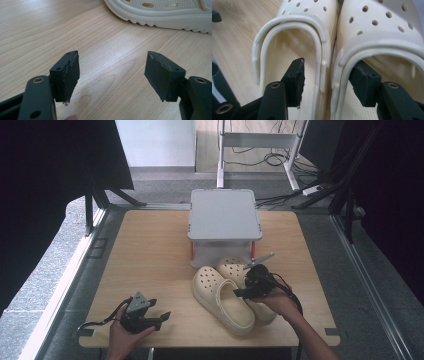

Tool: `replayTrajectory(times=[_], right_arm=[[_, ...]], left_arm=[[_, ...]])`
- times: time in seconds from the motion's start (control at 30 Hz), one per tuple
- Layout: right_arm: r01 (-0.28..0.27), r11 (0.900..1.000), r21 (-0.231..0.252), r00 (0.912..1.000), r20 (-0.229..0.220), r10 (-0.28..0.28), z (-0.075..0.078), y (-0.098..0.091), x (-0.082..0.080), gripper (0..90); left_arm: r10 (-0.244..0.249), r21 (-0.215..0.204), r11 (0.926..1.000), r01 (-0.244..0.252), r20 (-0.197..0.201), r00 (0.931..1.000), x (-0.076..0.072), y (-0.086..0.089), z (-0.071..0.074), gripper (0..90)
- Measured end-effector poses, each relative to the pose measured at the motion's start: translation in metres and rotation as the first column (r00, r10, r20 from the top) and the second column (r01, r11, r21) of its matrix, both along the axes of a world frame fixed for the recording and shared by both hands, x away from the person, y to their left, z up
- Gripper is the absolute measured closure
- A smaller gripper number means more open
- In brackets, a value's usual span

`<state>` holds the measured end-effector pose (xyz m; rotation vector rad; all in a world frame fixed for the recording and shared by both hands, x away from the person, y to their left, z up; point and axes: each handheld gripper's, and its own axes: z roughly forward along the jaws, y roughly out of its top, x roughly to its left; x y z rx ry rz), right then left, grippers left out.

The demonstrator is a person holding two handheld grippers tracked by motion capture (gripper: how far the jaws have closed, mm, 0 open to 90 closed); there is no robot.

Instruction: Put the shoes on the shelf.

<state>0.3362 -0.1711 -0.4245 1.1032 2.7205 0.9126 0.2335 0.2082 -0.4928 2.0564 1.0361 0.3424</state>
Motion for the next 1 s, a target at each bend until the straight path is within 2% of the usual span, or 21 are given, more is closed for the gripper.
replayTrajectory(times=[0.13,0.33,0.4,0.6,0.8,1.0], right_arm=[[0.005,0.9998,-0.021,1.0,-0.006,-0.006,-0.005,0.011,0.006,48.4],[0.03,0.9971,-0.069,0.9995,0.008,-0.03,-0.012,0.023,0.01,52.2],[0.047,0.9963,-0.072,0.9989,0.009,-0.047,-0.014,0.023,0.011,57.4],[0.059,0.9972,-0.046,0.9982,0.0,-0.059,-0.017,0.021,0.01,64.8],[0.068,0.9972,-0.031,0.9976,0.007,-0.068,-0.017,0.019,0.009,66.3],[0.047,0.9986,-0.024,0.9988,0.014,-0.047,-0.014,0.016,0.004,66.7]], left_arm=[[0.0,0.001,1.0,0.0,0.0,1.0,0.0,0.0,0.0,28.6],[-0.001,0.001,1.0,0.001,0.001,1.0,0.0,0.0,0.0,28.6],[-0.001,0.001,1.0,0.001,0.0,1.0,0.0,0.0,0.0,28.6],[-0.001,0.0,1.0,0.001,0.0,1.0,0.0,0.0,0.0,28.6],[0.0,0.002,1.0,0.0,0.0,1.0,0.0,0.0,0.0,28.6],[-0.003,0.006,1.0,0.003,0.001,1.0,0.001,0.0,-0.001,28.6]])
